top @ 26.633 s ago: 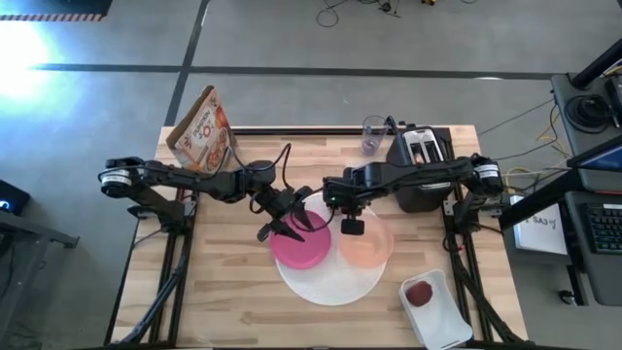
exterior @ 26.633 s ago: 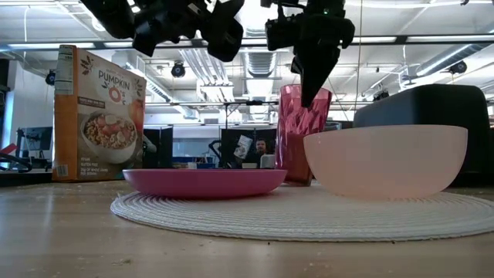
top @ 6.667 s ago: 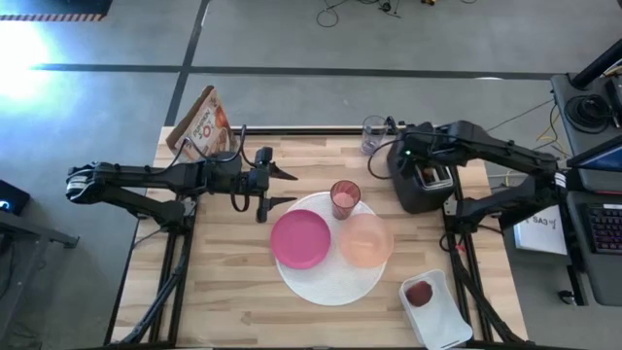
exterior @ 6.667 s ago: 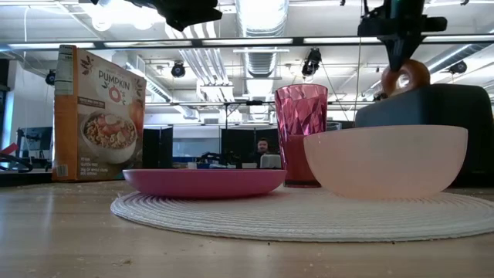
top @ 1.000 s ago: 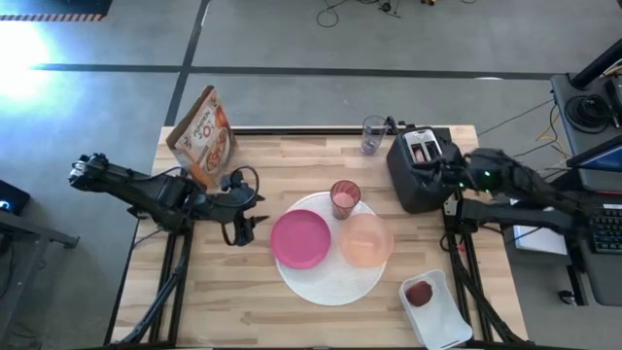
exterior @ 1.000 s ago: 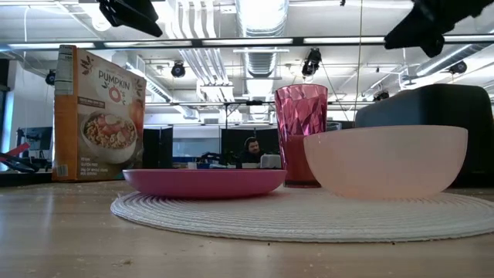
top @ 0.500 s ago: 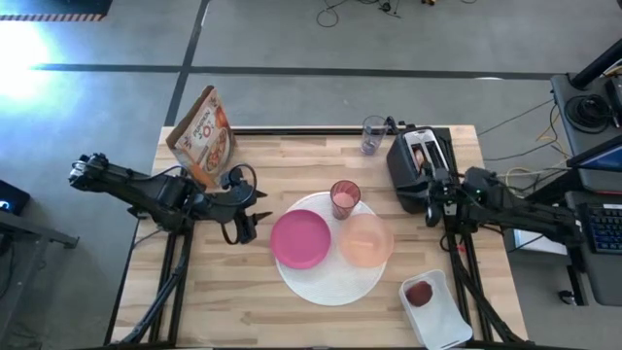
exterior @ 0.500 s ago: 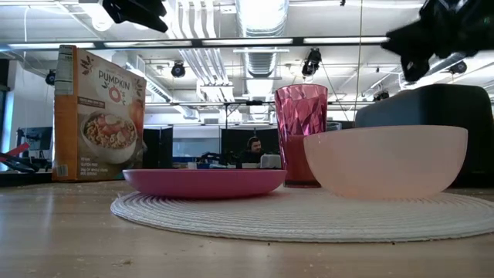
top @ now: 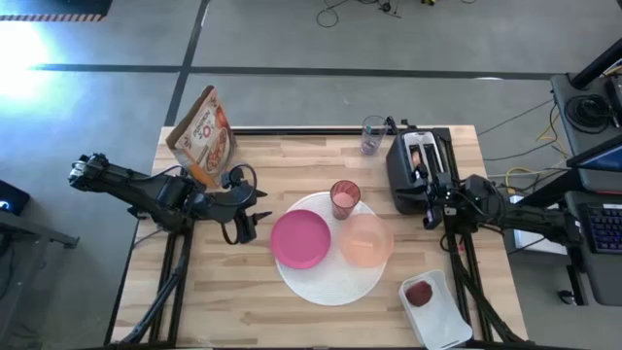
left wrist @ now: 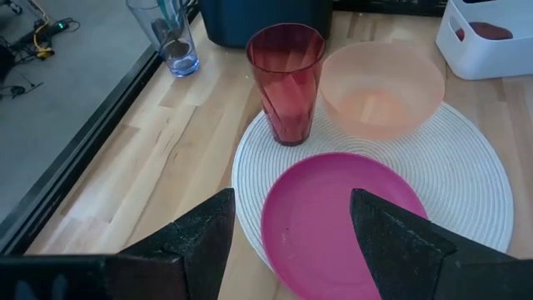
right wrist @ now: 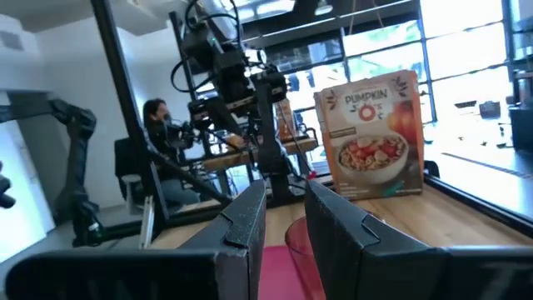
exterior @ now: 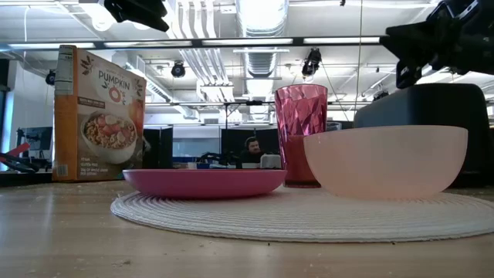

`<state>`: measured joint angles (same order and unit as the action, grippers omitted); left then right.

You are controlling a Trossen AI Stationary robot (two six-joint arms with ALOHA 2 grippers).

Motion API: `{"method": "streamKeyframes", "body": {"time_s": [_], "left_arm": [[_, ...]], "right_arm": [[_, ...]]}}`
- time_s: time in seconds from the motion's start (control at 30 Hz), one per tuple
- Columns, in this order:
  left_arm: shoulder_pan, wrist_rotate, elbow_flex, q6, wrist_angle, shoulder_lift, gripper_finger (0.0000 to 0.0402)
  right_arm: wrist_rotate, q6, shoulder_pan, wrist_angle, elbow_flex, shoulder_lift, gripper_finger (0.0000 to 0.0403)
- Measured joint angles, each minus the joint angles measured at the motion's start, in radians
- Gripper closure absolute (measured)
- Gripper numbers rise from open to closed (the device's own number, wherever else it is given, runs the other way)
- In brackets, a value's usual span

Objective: Arrange a breakfast setting
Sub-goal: Pour the cereal into the orange bowl

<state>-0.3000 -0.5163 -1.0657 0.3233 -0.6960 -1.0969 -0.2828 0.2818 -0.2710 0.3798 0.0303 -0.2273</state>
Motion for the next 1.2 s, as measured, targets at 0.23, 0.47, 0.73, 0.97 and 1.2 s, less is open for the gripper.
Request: {"method": "streamKeyframes", "body": {"time_s": [0.23,0.47,0.73,0.97,1.2], "left_arm": [[0.000,0.000,0.000,-0.027,0.000,0.000,0.0179],[0.000,0.000,0.000,-0.027,0.000,0.000,0.0179],[0.000,0.000,0.000,-0.023,0.039,-0.025,0.0179],[0.000,0.000,0.000,0.032,0.093,-0.061,0.0179],[0.000,0.003,0.000,0.285,-0.094,-0.063,0.0179]], "right_arm": [[-0.013,-0.064,0.000,-0.006,-0.001,-0.001,0.0330],[-0.006,-0.121,0.001,-0.015,0.004,-0.004,0.0323],[-0.005,-0.074,0.000,-0.009,0.007,-0.004,0.0330],[-0.005,-0.073,0.000,-0.009,0.007,-0.005,0.0321],[-0.005,-0.073,0.000,-0.009,0.008,-0.005,0.0320]]}}
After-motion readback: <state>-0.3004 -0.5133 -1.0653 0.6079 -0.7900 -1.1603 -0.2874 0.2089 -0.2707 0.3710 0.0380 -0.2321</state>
